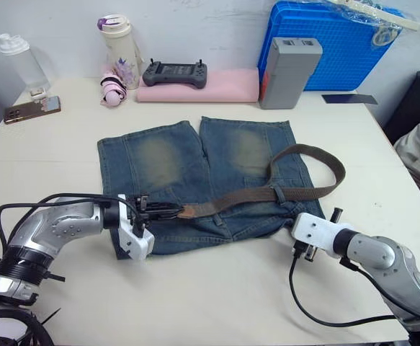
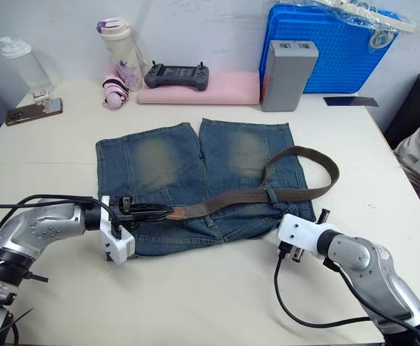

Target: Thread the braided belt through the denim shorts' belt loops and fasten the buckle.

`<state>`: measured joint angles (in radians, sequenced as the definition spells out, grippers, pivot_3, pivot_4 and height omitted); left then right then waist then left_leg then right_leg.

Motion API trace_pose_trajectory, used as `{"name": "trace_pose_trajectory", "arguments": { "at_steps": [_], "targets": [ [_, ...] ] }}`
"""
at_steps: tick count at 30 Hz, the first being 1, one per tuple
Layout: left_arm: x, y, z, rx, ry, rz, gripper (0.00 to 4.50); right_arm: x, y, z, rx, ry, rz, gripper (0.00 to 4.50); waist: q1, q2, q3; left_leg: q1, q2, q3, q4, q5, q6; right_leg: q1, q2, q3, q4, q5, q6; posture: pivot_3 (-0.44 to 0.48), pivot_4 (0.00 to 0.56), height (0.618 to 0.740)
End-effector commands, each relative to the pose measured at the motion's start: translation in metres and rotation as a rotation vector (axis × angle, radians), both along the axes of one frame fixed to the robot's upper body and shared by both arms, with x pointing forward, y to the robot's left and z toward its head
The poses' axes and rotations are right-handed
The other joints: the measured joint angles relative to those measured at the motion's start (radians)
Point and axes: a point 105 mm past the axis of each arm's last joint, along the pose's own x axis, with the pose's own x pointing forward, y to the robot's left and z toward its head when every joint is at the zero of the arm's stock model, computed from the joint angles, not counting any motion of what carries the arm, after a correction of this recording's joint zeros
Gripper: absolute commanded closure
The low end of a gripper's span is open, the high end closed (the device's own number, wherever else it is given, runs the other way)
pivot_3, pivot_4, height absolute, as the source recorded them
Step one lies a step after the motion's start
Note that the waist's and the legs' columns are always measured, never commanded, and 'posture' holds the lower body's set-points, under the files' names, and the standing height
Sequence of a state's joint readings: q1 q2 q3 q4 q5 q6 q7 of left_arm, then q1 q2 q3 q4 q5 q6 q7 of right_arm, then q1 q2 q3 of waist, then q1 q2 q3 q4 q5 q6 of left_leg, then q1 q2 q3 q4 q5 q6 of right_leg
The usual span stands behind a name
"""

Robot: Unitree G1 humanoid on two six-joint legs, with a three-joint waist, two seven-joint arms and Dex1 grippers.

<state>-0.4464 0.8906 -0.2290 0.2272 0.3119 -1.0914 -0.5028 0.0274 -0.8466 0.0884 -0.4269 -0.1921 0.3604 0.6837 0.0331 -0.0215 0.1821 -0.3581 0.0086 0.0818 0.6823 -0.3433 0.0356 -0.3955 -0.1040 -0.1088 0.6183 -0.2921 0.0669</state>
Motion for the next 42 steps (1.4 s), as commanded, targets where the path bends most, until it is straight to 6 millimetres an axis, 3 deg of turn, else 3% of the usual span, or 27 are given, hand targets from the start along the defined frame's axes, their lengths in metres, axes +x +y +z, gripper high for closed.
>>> {"name": "trace_pose_trajectory", "arguments": {
  "at_steps": [1,3,5,7,13,17,22,25,28,30,38,41,42],
  "targets": [
    [-0.012,0.001,0.017,-0.082,-0.041,-0.027,4.50,-0.006,-0.043,-0.019,-0.079,0.094,-0.156,4.50,0.002,0.000,0.000,0.000,0.000,0.000,0.000,0.000,0.000,0.000,0.000,0.000,0.000,0.000,0.000,0.000,0.150,0.728],
    [-0.016,0.003,0.014,-0.077,-0.033,-0.025,4.50,-0.009,-0.047,-0.020,-0.092,0.109,-0.159,4.50,0.004,0.000,0.000,0.000,0.000,0.000,0.000,0.000,0.000,0.000,0.000,0.000,-0.001,0.000,0.000,0.000,0.150,0.728],
    [-0.020,0.003,0.012,-0.073,-0.026,-0.023,4.50,-0.012,-0.039,-0.018,-0.053,0.128,-0.133,3.46,0.007,0.001,0.000,0.000,0.000,0.000,0.000,0.000,0.000,0.001,0.000,0.000,-0.002,0.000,0.000,0.000,0.150,0.728],
    [-0.022,0.002,0.012,-0.077,-0.025,-0.021,4.50,-0.012,-0.025,-0.008,0.036,0.127,-0.105,2.83,0.008,0.000,0.000,0.000,0.000,0.000,0.000,-0.001,0.000,0.001,0.000,0.000,-0.006,0.000,0.000,0.000,0.150,0.728],
    [-0.024,-0.004,0.019,-0.107,-0.043,-0.028,4.50,-0.015,0.003,0.045,0.354,0.155,-0.049,0.12,-0.007,0.007,0.005,-0.001,0.000,-0.001,-0.001,-0.001,0.000,0.000,0.000,-0.001,-0.006,0.000,0.000,0.000,0.150,0.728],
    [-0.025,-0.006,0.025,-0.120,-0.072,-0.032,4.50,-0.025,0.019,0.072,0.575,0.258,-0.014,0.05,-0.019,0.011,0.007,-0.001,0.001,0.000,-0.001,-0.001,0.000,-0.001,0.001,0.000,-0.005,0.000,0.000,0.000,0.150,0.728],
    [-0.024,-0.005,0.039,-0.155,-0.140,-0.031,4.50,-0.049,0.060,0.085,0.977,0.621,0.074,0.05,-0.021,0.011,0.007,-0.001,0.003,-0.001,-0.001,-0.001,-0.001,-0.001,0.002,0.000,-0.005,0.000,0.000,0.000,0.150,0.728],
    [-0.024,-0.005,0.044,-0.167,-0.165,-0.032,4.50,-0.052,0.088,0.076,1.212,0.788,0.111,0.05,-0.030,0.011,0.007,-0.001,0.003,-0.001,-0.001,-0.001,-0.001,-0.002,0.003,0.000,-0.005,0.000,0.000,0.000,0.150,0.728],
    [-0.025,-0.006,0.046,-0.174,-0.173,-0.033,4.50,-0.045,0.110,0.061,1.394,0.868,0.033,0.05,-0.033,0.012,0.007,-0.003,0.003,-0.001,-0.003,-0.001,-0.002,-0.004,0.002,0.000,0.000,0.000,-0.001,0.000,0.150,0.728],
    [-0.025,-0.006,0.046,-0.173,-0.173,-0.033,4.50,-0.037,0.123,0.062,1.550,0.904,-0.026,0.05,-0.038,0.012,0.007,-0.011,0.002,0.000,-0.002,-0.001,-0.002,-0.013,0.001,0.000,0.003,0.000,-0.001,0.000,0.150,0.728],
    [-0.026,-0.004,0.046,-0.163,-0.171,-0.017,4.50,-0.002,0.125,0.077,1.996,1.007,-0.391,0.05,-0.046,0.012,0.007,-0.011,0.001,0.008,-0.001,0.002,-0.001,-0.018,0.000,0.001,0.007,0.000,0.000,0.000,0.150,0.728],
    [-0.026,-0.003,0.044,-0.156,-0.163,-0.010,4.50,0.000,0.125,0.081,2.015,0.992,-0.407,0.05,-0.050,0.012,0.007,-0.012,0.002,0.008,-0.001,0.002,-0.002,-0.019,0.001,0.002,0.008,0.000,0.000,0.000,0.150,0.728],
    [-0.027,-0.003,0.044,-0.157,-0.162,-0.010,4.50,0.000,0.126,0.082,2.016,0.990,-0.411,0.28,-0.052,0.012,0.007,-0.012,0.002,0.009,-0.001,0.002,-0.002,-0.019,0.001,0.002,0.008,0.000,0.000,0.000,0.150,0.728]
  ]
}}
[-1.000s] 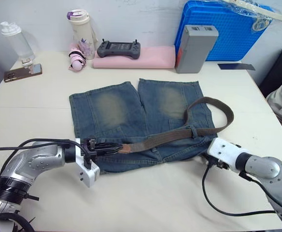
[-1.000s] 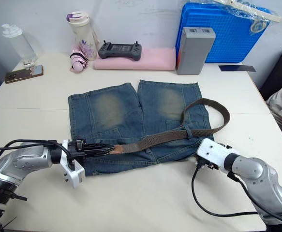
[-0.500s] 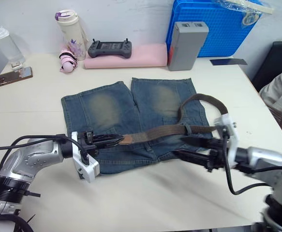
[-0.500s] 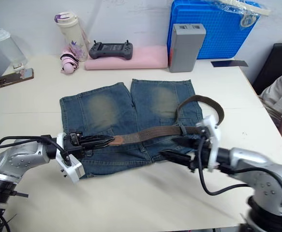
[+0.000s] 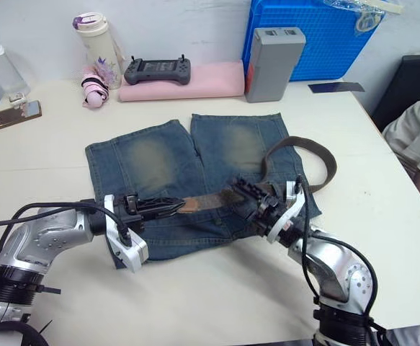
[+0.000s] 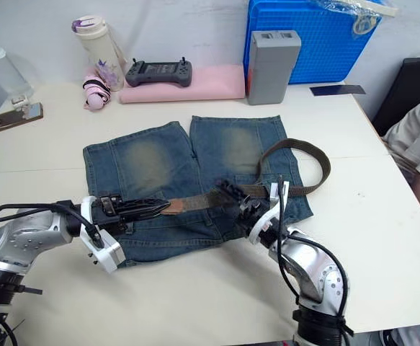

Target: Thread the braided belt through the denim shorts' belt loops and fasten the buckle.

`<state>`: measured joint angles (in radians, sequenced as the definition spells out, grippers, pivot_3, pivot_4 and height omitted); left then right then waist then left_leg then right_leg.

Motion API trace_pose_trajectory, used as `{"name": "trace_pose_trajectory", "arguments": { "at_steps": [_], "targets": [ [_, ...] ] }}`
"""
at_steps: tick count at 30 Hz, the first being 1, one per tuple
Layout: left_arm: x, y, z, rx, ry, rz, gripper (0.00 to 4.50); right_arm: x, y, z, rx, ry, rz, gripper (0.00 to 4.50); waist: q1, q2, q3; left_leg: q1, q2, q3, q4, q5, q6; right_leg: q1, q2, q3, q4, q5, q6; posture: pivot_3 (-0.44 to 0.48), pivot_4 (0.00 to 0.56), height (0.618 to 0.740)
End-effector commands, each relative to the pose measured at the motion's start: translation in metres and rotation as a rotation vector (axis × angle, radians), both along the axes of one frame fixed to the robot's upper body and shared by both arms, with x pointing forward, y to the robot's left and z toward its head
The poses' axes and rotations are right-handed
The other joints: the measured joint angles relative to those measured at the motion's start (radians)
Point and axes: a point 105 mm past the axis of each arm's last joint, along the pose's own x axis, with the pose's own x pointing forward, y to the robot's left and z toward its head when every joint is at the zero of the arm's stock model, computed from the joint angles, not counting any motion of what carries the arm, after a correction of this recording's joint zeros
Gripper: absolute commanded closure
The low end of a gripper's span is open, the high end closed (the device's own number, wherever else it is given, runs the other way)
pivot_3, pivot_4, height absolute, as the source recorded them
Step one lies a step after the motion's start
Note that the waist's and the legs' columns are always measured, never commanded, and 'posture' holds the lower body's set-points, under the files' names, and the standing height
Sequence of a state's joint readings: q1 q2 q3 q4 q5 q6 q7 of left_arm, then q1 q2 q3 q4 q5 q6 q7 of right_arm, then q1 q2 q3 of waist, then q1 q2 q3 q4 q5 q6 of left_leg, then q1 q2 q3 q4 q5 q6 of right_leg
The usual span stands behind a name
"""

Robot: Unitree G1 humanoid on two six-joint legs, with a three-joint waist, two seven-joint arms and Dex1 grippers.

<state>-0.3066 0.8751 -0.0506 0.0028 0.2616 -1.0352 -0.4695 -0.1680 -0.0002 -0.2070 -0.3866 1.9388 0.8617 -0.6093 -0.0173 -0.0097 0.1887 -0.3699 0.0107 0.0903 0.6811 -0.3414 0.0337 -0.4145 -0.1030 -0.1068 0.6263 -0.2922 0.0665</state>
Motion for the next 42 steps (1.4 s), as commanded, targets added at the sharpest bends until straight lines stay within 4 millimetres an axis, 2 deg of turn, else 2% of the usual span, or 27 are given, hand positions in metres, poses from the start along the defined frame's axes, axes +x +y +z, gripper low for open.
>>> {"name": "trace_pose_trajectory", "arguments": {
  "at_steps": [1,3,7,8,10,12,14,16,20,23,27,32,36,42],
  "targets": [
    [-0.005,-0.001,0.011,-0.018,-0.038,-0.013,4.50,-0.003,0.000,0.014,0.026,-0.029,-0.010,0.59,-0.002,0.000,0.000,0.000,0.000,0.000,0.000,0.000,0.000,0.000,0.000,0.000,0.000,0.000,0.000,0.000,0.150,0.728],
    [-0.005,-0.002,0.010,-0.018,-0.037,-0.015,4.50,-0.002,0.000,0.014,0.025,-0.021,-0.015,1.23,-0.005,0.000,0.000,0.000,0.000,0.000,0.000,0.000,0.000,0.000,0.000,0.000,0.000,0.000,0.000,0.000,0.150,0.728],
    [-0.003,-0.002,0.010,-0.006,-0.034,-0.006,4.50,-0.002,0.002,0.013,0.027,-0.016,-0.016,3.11,-0.010,0.000,0.000,0.000,0.000,0.000,0.000,0.000,0.000,0.000,0.000,0.000,0.000,0.000,0.000,0.000,0.150,0.728],
    [-0.002,-0.002,0.008,0.000,-0.026,0.002,4.50,-0.003,0.002,0.013,0.026,-0.016,-0.016,3.72,-0.010,0.000,0.000,0.000,0.000,0.000,0.000,0.000,0.000,0.000,0.000,0.000,0.000,0.000,0.000,0.000,0.150,0.728],
    [0.000,-0.001,0.005,0.010,-0.003,0.016,4.50,-0.004,0.002,0.013,0.025,-0.018,-0.015,4.48,-0.010,0.000,0.000,0.000,0.000,0.000,0.000,0.000,0.000,0.000,0.000,0.000,0.000,0.000,0.000,0.000,0.150,0.728],
    [0.000,-0.001,0.002,-0.001,0.047,0.031,4.50,-0.003,0.002,0.014,0.026,-0.018,-0.020,4.48,-0.010,0.000,0.000,0.000,0.000,0.000,0.000,0.000,0.000,0.000,0.000,0.000,0.000,0.000,0.000,0.000,0.150,0.728],
    [-0.001,-0.002,0.002,-0.054,0.130,0.050,3.69,-0.001,-0.003,0.016,0.032,-0.025,-0.044,4.50,-0.010,0.000,0.000,0.000,0.000,0.000,0.000,0.000,0.000,0.000,0.000,0.001,0.000,0.000,0.000,0.000,0.150,0.728],
    [0.000,0.002,-0.008,-0.085,0.294,0.106,2.97,0.001,-0.012,0.019,0.017,-0.052,-0.073,4.50,-0.011,0.000,0.000,-0.001,0.000,0.000,0.000,0.000,0.000,0.000,0.000,0.001,0.000,0.000,0.000,0.000,0.150,0.728],
    [-0.005,0.015,-0.018,-0.293,0.737,0.213,1.29,0.003,-0.039,0.014,-0.092,-0.139,-0.132,4.50,-0.012,0.000,0.000,0.000,0.000,0.000,0.000,0.000,0.001,0.000,0.000,0.001,-0.001,0.000,0.000,0.000,0.150,0.728],
    [-0.012,0.023,-0.028,-0.310,0.901,0.248,1.29,0.007,-0.054,0.005,-0.139,-0.149,-0.173,4.50,-0.010,0.001,0.000,0.000,0.001,-0.001,0.000,0.000,0.000,0.000,0.000,0.001,-0.001,0.000,0.000,0.000,0.150,0.728],
    [-0.019,0.027,-0.035,-0.300,0.976,0.268,1.29,0.012,-0.062,-0.005,-0.189,-0.157,-0.203,4.50,-0.010,0.001,0.000,0.001,0.000,0.000,0.000,0.000,0.000,0.001,0.000,0.002,-0.001,0.000,0.000,0.000,0.150,0.728],
    [-0.024,0.026,-0.039,-0.287,0.996,0.273,1.29,0.019,-0.067,-0.012,-0.194,-0.161,-0.246,4.50,-0.009,0.001,0.001,0.001,0.000,0.000,0.000,0.000,0.000,0.000,0.000,0.002,-0.001,0.000,0.000,0.000,0.150,0.728],
    [-0.024,0.026,-0.037,-0.292,0.989,0.280,1.29,0.020,-0.085,-0.006,-0.225,-0.203,-0.293,4.50,-0.008,0.001,0.001,0.001,0.000,0.000,0.000,0.000,0.000,0.000,0.000,0.002,-0.001,0.000,0.000,0.000,0.150,0.728],
    [-0.022,0.027,-0.037,-0.279,0.974,0.283,1.29,0.017,-0.083,-0.004,-0.270,-0.235,-0.261,4.50,-0.008,0.001,0.001,0.001,0.000,0.000,0.000,0.000,0.000,0.000,0.000,0.002,-0.001,0.000,0.000,0.000,0.150,0.728]
  ]
}}
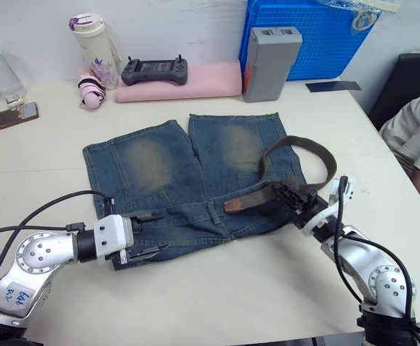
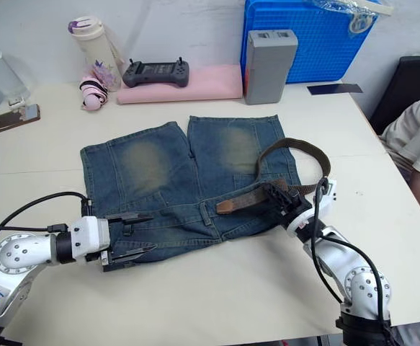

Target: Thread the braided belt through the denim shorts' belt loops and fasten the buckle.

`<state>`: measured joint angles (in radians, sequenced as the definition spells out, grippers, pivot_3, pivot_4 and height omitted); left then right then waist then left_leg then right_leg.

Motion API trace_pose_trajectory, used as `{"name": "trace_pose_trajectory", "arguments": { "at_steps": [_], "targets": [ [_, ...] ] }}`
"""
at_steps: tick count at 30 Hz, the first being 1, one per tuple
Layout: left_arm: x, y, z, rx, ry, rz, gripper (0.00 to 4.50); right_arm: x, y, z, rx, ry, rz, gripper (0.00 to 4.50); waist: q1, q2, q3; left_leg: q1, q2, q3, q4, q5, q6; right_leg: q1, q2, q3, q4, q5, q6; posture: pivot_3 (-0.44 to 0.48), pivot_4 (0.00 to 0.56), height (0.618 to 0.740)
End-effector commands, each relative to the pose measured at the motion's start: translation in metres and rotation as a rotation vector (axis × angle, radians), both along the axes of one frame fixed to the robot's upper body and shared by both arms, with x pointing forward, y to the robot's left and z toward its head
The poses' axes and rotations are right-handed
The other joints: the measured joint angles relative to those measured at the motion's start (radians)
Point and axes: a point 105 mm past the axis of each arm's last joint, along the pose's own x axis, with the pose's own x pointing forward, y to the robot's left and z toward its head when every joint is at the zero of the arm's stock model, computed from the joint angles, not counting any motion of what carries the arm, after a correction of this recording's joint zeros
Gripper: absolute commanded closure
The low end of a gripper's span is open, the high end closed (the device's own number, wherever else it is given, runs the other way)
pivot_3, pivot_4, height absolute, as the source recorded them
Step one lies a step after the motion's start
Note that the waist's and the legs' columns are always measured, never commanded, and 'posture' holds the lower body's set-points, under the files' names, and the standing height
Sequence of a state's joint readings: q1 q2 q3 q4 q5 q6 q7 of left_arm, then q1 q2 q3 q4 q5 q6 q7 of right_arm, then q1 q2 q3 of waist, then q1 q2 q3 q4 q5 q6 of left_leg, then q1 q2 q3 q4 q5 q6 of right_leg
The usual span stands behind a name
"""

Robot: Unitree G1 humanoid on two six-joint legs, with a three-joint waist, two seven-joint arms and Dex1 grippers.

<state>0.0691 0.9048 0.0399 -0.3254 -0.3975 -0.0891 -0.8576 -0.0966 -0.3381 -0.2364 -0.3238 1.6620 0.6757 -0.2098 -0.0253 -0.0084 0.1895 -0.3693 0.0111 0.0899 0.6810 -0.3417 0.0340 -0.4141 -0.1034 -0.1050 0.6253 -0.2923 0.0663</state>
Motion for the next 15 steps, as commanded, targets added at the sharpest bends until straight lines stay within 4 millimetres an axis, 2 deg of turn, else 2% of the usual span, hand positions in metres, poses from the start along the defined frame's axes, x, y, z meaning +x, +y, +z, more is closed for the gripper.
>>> {"name": "trace_pose_trajectory", "arguments": {
  "at_steps": [1,11,15],
  "targets": [
    [-0.001,-0.002,0.010,0.013,-0.055,-0.017,1.29,-0.005,0.000,0.011,-0.036,-0.061,0.026,4.50,0.000,0.000,0.000,0.000,0.000,0.000,0.000,0.000,0.000,0.000,0.000,0.000,0.000,0.000,0.000,0.000,0.150,0.728],
    [0.003,-0.002,0.011,0.026,-0.074,-0.018,1.29,-0.010,0.028,0.004,-0.151,-0.055,0.110,4.50,-0.001,0.000,0.000,0.000,0.000,0.000,0.000,0.000,0.000,0.000,0.000,0.000,0.000,0.000,0.000,0.000,0.150,0.728],
    [0.003,-0.003,0.012,0.025,-0.081,-0.016,1.29,-0.008,0.030,0.015,-0.164,-0.095,0.088,4.50,-0.001,0.000,0.000,0.000,0.000,0.000,0.000,0.000,0.000,0.000,0.000,0.000,0.000,0.000,0.000,0.000,0.150,0.728]
  ]
}}
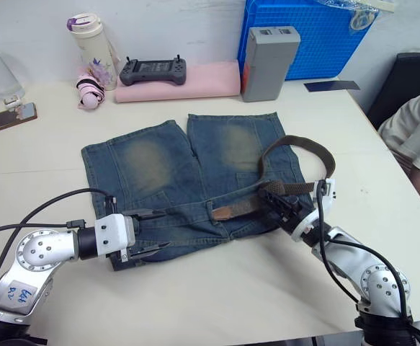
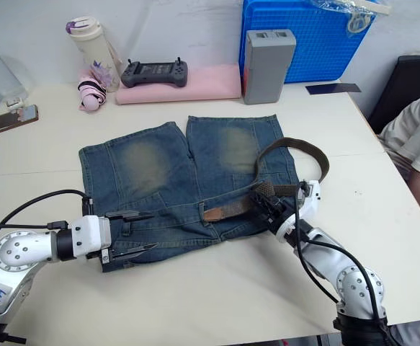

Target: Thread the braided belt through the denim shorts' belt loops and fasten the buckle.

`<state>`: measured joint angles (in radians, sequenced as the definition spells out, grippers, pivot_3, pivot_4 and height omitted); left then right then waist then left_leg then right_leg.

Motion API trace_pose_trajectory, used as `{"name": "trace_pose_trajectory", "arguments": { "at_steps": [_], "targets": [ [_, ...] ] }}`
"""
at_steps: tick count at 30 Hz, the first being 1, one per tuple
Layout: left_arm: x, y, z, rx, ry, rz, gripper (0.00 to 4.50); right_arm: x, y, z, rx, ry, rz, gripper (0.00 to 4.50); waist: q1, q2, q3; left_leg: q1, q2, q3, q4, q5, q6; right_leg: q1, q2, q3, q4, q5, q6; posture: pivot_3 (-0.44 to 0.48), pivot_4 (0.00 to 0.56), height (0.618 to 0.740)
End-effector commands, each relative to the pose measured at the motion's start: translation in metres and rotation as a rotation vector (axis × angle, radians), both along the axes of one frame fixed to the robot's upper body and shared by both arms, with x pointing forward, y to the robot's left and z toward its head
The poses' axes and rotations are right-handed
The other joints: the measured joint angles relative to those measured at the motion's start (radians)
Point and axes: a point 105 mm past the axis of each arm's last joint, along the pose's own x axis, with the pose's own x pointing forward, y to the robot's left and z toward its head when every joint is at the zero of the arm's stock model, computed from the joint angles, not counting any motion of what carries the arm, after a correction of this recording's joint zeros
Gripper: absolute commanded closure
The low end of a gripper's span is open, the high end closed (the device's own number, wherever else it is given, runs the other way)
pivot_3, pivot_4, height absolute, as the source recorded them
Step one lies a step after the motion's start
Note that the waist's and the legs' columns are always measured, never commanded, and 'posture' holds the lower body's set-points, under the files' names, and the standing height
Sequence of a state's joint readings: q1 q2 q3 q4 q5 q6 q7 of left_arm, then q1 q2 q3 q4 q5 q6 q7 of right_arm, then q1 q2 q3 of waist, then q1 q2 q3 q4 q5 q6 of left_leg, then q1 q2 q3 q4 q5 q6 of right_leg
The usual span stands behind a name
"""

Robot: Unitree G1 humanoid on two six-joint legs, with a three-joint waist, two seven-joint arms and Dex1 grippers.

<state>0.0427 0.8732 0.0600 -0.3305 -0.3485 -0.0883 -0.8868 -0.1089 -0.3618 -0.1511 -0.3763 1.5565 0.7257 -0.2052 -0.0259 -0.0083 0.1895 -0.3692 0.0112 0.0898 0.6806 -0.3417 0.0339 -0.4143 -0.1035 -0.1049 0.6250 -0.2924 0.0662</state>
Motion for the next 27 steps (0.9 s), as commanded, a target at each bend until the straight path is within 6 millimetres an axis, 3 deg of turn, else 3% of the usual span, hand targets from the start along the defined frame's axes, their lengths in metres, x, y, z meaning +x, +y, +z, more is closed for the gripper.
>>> {"name": "trace_pose_trajectory", "arguments": {
  "at_steps": [1,11,27],
  "targets": [
    [0.000,-0.001,0.008,0.000,-0.042,-0.005,1.29,-0.002,0.006,0.023,-0.015,-0.091,-0.001,4.50,0.000,0.000,0.000,0.000,0.000,0.000,0.000,0.000,0.000,0.000,0.000,0.000,0.000,0.000,0.000,0.000,0.150,0.728],
    [0.001,0.000,0.008,0.010,-0.059,-0.004,1.29,-0.001,0.004,0.042,-0.170,-0.185,-0.051,4.50,0.000,0.000,0.000,0.000,0.000,0.000,0.000,0.000,0.000,0.000,0.000,0.000,0.000,0.000,0.000,0.000,0.150,0.728],
    [0.003,0.000,0.009,0.023,-0.065,-0.021,1.29,-0.014,0.024,0.042,-0.319,-0.236,-0.027,4.50,0.000,0.000,0.000,-0.001,0.000,0.000,0.000,0.000,0.000,0.000,0.000,0.000,-0.001,0.000,0.000,0.000,0.150,0.728]
  ]
}}
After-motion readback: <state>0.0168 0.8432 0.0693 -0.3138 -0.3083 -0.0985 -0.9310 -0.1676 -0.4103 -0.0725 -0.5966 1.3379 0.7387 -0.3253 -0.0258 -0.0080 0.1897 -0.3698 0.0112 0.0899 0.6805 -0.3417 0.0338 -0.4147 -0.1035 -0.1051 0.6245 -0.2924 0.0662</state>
